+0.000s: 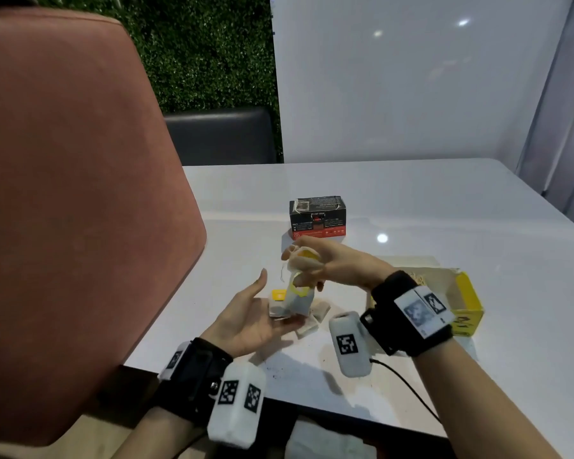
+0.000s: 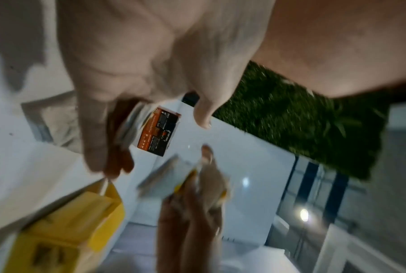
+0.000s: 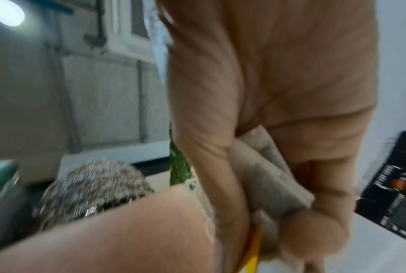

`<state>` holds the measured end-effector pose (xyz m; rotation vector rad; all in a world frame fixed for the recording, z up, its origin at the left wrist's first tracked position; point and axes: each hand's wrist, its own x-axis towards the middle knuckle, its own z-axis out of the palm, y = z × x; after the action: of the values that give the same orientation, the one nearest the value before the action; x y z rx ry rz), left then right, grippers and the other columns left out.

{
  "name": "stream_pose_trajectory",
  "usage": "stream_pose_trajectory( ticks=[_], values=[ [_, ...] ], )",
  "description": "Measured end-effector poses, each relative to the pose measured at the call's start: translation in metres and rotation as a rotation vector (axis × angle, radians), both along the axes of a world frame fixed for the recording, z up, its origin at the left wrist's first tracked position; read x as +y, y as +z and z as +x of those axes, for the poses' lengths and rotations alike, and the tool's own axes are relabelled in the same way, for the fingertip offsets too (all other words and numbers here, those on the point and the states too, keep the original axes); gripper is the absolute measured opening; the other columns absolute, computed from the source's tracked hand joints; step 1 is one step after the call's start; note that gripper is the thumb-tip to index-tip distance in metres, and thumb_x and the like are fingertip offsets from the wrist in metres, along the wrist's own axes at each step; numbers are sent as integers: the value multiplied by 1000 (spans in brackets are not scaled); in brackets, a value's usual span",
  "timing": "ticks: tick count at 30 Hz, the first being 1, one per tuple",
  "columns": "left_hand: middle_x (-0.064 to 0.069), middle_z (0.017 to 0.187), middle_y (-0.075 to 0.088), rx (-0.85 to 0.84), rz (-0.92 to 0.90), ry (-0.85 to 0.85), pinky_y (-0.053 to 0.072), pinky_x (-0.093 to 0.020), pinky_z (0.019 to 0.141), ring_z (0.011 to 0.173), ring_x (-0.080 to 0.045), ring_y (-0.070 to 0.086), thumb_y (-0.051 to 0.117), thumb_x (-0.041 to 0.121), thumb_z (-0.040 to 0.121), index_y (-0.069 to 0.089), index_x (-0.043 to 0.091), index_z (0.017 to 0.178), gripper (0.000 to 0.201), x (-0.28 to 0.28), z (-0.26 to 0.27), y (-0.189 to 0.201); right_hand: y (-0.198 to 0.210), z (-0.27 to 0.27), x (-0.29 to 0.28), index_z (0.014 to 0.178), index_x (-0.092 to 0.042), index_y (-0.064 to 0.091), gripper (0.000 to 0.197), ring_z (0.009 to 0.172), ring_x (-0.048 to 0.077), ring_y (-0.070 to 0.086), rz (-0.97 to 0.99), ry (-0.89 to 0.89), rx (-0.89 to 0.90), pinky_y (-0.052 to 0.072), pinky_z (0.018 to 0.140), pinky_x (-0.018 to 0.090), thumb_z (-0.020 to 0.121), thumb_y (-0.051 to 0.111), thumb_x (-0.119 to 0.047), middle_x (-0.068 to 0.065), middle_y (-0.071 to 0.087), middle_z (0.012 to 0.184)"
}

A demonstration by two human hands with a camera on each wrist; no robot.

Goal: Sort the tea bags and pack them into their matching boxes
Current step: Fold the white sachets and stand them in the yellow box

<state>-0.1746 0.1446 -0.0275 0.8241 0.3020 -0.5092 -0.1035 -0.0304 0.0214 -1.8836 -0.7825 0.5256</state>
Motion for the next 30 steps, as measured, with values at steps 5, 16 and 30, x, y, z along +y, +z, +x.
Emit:
stream_pose_trajectory(
  ticks=[5, 16, 30],
  values=[
    [-25, 116, 53, -46, 40, -99, 46, -43, 98, 105, -35, 57, 45, 49, 88, 50, -7, 123, 66, -13, -6, 6, 11, 10, 24, 114, -12, 51, 27, 73, 22, 60, -356, 150, -174, 50, 59, 28, 88, 58, -11, 9, 62, 93],
    [-25, 88, 66, 5, -85, 59, 53, -47, 82, 79, -35, 69, 46, 14, 84, 68, -13, 89, 34, -5, 0, -5, -12, -10, 22, 98, -5, 53, 23, 84, 19, 53, -312, 26, -639, 38, 68, 26, 81, 67, -9, 5, 59, 92],
    [-28, 99, 64, -41, -1, 54, 51, -47, 89, 89, -39, 66, 36, 36, 98, 57, -8, 109, 50, -6, 1, -5, -31, -15, 26, 97, -9, 62, 12, 92, 25, 55, -384, -12, -785, 47, 77, 39, 86, 60, -14, 8, 63, 98]
  ],
)
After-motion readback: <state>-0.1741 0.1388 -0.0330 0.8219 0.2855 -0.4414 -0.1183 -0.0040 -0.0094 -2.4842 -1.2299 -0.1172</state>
